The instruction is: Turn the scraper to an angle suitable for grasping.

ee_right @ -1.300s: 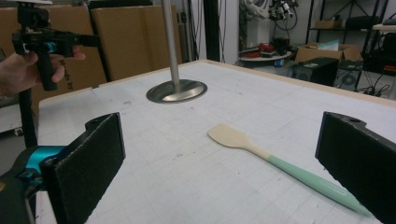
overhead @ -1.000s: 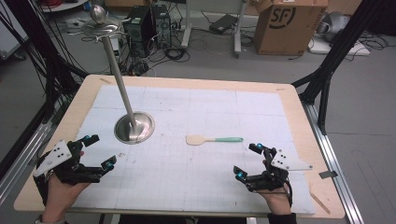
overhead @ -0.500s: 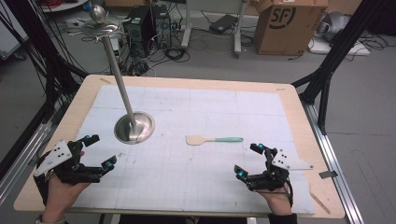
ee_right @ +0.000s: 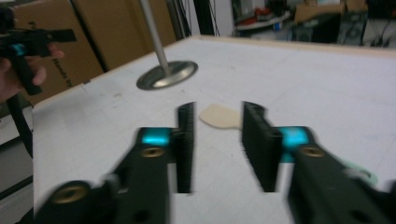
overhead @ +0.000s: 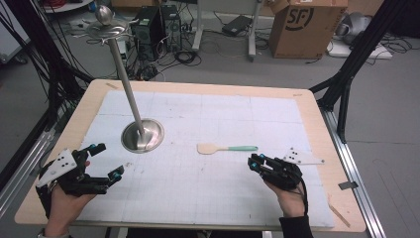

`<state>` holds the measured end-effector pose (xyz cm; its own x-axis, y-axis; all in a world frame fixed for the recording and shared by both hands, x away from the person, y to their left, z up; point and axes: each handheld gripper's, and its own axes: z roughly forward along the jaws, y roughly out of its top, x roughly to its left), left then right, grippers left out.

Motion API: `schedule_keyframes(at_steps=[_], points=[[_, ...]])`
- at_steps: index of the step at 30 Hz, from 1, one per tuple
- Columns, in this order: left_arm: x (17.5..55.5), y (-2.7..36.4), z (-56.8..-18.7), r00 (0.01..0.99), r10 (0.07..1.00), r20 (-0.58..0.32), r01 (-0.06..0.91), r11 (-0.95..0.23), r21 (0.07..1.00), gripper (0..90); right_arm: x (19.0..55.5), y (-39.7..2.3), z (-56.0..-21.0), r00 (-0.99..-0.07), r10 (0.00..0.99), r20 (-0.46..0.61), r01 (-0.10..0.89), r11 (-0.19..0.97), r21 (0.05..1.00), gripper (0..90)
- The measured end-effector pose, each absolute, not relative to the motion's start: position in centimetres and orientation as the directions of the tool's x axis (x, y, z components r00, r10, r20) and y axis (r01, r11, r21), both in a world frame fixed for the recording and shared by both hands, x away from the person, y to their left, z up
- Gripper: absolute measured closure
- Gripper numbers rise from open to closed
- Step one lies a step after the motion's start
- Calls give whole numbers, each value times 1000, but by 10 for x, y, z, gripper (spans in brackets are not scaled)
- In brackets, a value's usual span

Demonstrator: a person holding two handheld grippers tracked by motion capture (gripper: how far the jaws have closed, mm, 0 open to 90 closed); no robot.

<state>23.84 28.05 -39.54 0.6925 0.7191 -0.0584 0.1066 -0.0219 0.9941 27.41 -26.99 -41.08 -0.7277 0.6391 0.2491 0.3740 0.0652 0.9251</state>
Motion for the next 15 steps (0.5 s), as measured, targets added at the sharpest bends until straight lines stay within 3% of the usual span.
schedule_keyframes(at_steps=[3,15], points=[[240,280,-396,694,718,-55,107,-27,994,17,284,-265,-413,-719,648,252,397,85,914,897],[242,276,-397,700,711,-57,112,-31,993,17,326,-234,-415,-728,670,148,404,244,882,897]])
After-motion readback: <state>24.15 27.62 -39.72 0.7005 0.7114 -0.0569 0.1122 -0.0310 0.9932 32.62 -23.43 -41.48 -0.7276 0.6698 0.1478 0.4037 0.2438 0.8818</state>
